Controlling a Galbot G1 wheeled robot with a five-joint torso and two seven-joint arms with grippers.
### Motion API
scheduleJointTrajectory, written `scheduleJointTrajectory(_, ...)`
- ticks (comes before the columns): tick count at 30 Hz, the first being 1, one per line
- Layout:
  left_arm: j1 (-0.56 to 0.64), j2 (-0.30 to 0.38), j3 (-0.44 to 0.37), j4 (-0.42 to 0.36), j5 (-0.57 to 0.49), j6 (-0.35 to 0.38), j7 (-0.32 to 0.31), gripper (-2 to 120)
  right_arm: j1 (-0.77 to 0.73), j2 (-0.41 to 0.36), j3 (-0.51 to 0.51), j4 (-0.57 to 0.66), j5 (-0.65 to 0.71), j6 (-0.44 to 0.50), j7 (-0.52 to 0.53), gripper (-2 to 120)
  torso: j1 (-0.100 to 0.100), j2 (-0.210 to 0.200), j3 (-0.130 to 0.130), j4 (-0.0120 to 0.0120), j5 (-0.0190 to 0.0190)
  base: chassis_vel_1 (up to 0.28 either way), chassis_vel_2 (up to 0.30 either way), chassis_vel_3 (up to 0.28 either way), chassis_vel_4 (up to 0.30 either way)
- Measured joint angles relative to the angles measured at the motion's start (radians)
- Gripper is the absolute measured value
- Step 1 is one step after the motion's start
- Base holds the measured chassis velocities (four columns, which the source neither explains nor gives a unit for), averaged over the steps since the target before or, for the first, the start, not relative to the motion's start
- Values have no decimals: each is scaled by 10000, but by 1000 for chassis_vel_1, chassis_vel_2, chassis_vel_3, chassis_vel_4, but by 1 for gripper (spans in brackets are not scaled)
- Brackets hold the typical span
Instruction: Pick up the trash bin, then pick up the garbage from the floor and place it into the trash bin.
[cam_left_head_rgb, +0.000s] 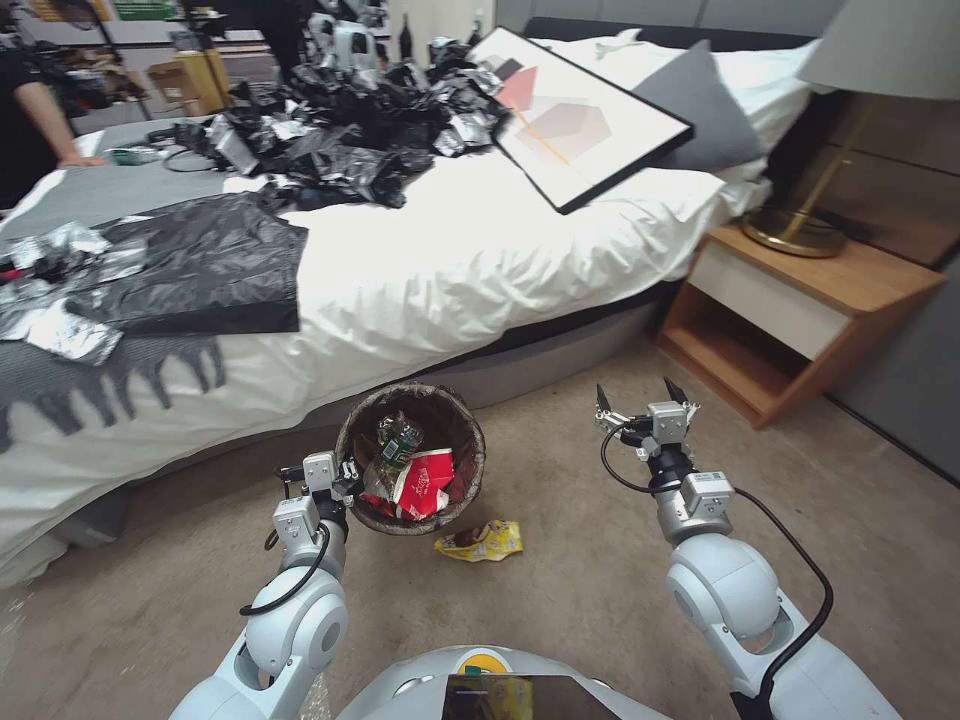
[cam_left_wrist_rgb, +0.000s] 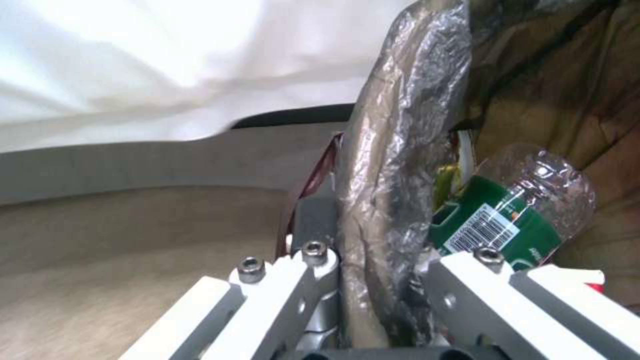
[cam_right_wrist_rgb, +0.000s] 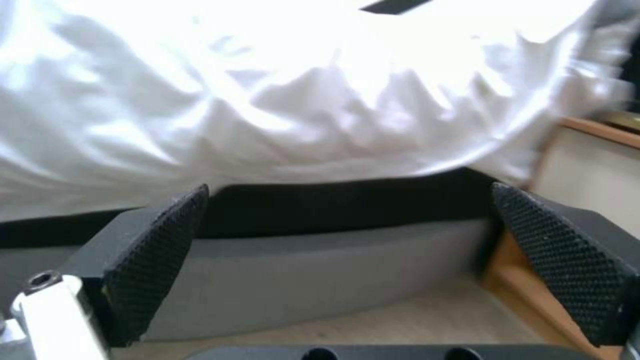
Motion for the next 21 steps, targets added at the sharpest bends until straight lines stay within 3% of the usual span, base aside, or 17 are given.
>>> scheduleJointTrajectory(12, -39, -13, -54, 22, -12, -2, 0, 4, 191, 8, -166, -96, 44, -110, 87, 100, 0, 0, 0, 1, 0, 122, 108, 105, 113)
scheduleJointTrajectory(21, -84, -19, -11, 112, 84, 2, -24, 4, 221, 58, -185, -117, 58, -120, 174, 100, 0, 0, 0, 0, 0, 5, 17, 8, 12)
